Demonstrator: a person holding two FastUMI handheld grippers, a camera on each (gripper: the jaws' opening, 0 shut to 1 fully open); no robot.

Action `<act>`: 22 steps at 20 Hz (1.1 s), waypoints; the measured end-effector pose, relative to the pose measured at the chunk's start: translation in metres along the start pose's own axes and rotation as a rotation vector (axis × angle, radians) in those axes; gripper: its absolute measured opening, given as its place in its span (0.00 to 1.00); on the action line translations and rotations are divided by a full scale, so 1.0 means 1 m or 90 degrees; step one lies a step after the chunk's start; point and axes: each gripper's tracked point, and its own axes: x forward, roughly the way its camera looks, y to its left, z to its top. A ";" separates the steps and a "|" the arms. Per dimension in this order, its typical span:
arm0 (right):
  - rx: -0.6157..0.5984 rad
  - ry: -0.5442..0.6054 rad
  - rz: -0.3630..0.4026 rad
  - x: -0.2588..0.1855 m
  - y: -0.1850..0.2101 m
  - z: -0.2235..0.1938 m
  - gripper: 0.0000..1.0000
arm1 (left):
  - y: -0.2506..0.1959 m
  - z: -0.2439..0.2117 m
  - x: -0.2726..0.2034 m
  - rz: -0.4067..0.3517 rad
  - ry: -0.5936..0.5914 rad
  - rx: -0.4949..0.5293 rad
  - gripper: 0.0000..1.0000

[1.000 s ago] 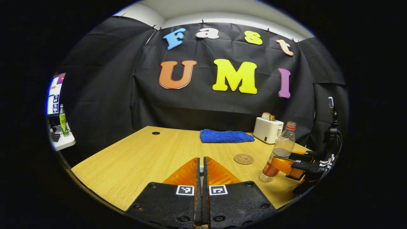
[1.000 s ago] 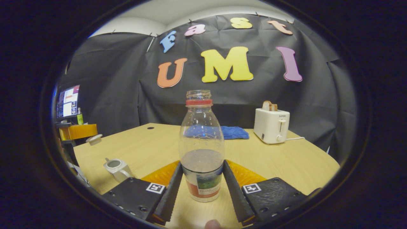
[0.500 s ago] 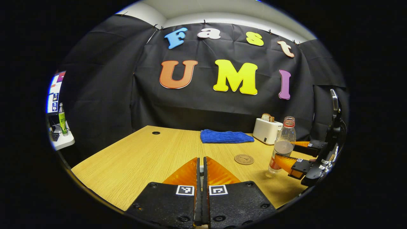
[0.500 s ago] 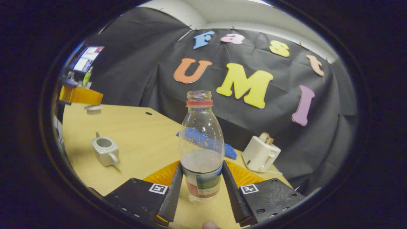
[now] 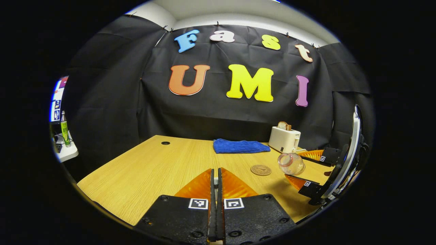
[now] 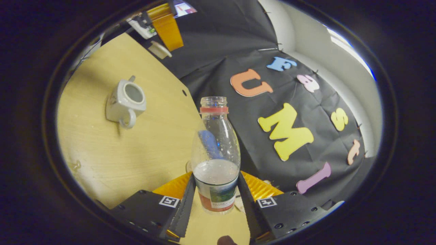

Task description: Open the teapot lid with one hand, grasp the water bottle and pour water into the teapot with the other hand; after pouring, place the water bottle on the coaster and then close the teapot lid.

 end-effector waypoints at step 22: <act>-0.344 -0.074 -0.009 0.025 0.015 0.045 0.68 | 0.041 -0.005 -0.008 0.004 0.018 -0.026 0.03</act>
